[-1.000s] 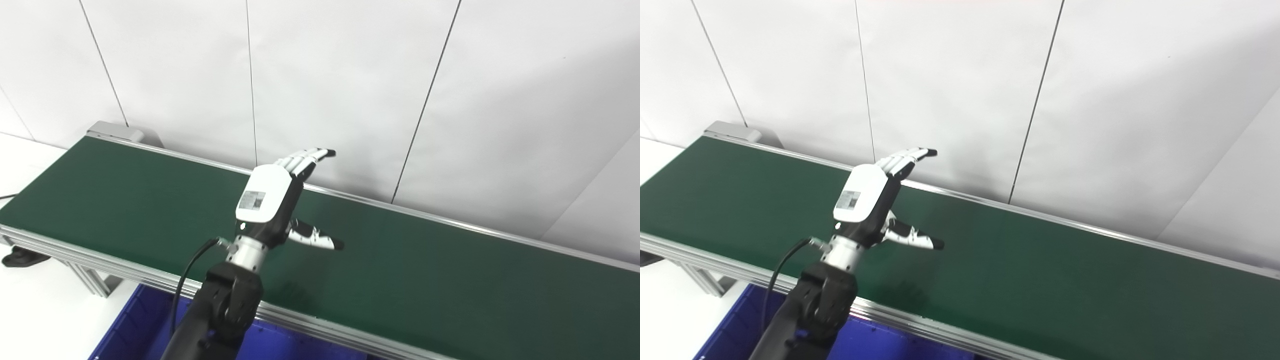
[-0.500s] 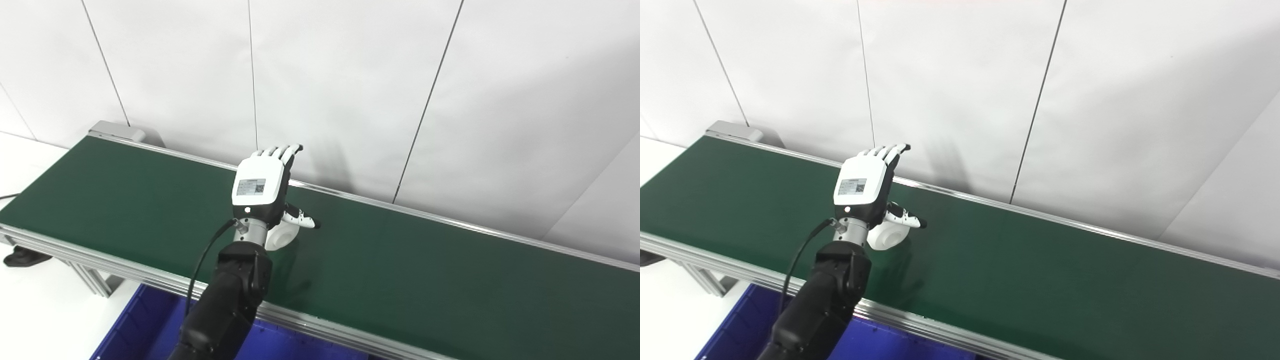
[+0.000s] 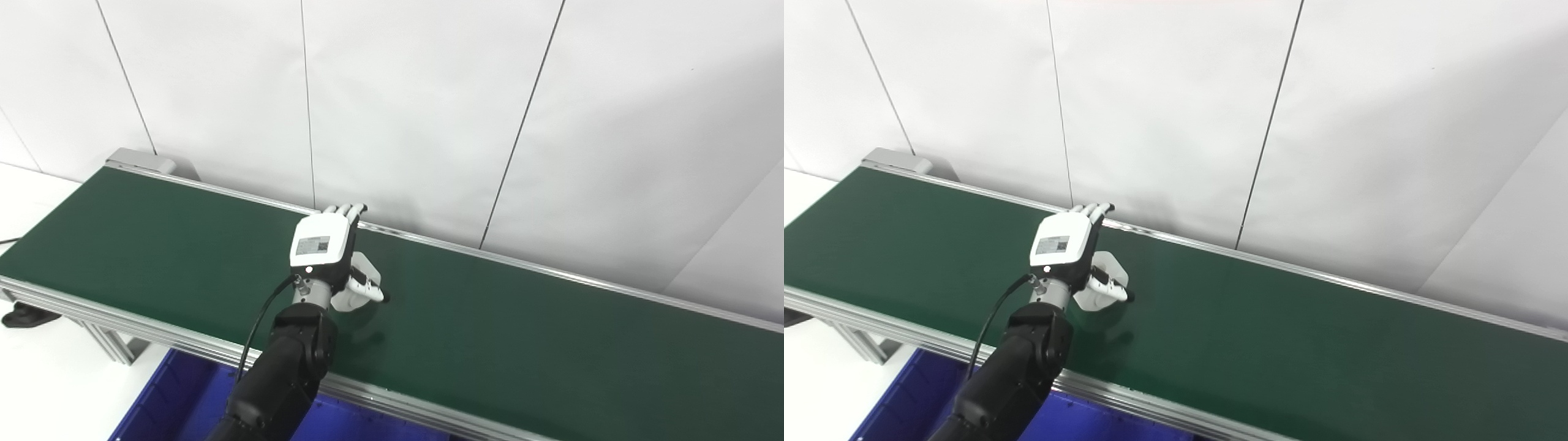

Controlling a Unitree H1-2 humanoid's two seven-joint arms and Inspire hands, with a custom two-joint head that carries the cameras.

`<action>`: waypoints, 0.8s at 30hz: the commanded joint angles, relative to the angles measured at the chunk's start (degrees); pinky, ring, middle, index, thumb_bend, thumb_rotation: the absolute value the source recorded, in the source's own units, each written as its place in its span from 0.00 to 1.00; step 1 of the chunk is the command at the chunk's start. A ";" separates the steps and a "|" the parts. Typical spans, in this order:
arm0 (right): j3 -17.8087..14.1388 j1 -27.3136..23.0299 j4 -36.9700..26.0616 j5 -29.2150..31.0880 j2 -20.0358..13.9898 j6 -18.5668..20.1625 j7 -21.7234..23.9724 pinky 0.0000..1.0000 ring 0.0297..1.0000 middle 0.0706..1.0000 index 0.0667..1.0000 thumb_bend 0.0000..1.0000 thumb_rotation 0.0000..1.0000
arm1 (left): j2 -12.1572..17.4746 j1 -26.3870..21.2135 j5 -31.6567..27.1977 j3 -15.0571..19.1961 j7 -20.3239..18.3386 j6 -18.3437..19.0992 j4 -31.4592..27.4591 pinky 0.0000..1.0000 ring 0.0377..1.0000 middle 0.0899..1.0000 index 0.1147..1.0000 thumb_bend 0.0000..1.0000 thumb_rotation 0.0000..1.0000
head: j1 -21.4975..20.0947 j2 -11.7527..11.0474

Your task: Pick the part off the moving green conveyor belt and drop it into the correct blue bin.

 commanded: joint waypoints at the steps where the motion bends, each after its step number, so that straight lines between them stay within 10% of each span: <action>1: -0.43 0.42 -1.50 0.37 0.20 -2.70 0.58 1.00 1.00 1.00 1.00 0.87 0.91 | 0.61 -1.54 0.23 -0.89 -0.17 1.37 -1.69 0.86 0.89 0.88 0.86 1.00 0.36 | -0.01 0.09; 12: -0.98 1.03 -2.18 0.51 0.71 -2.70 1.43 1.00 1.00 1.00 1.00 0.87 0.90 | 0.93 -1.96 -0.62 -2.92 -2.72 4.43 -1.37 0.79 0.83 0.84 0.81 1.00 0.28 | -0.41 0.70; 16: -0.81 1.16 -2.46 0.16 0.69 -2.70 1.20 1.00 1.00 1.00 1.00 0.86 0.90 | -0.83 -2.35 -2.74 -1.81 7.86 1.57 3.87 0.64 0.70 0.73 0.72 0.99 0.14 | -0.74 0.88; 20: -0.71 1.52 -2.89 -0.05 0.81 -2.70 0.94 1.00 1.00 1.00 1.00 0.86 0.90 | -1.95 -3.09 -8.96 -0.13 18.58 -6.30 10.24 0.38 0.40 0.43 0.53 0.61 0.01 | -1.16 1.23; 24: -0.58 1.83 -3.28 -0.09 0.84 -2.70 0.93 1.00 1.00 1.00 1.00 0.85 0.90 | -1.91 -3.46 -11.92 -0.54 21.76 -9.46 12.36 0.30 0.31 0.35 0.47 0.52 0.00 | -1.39 1.54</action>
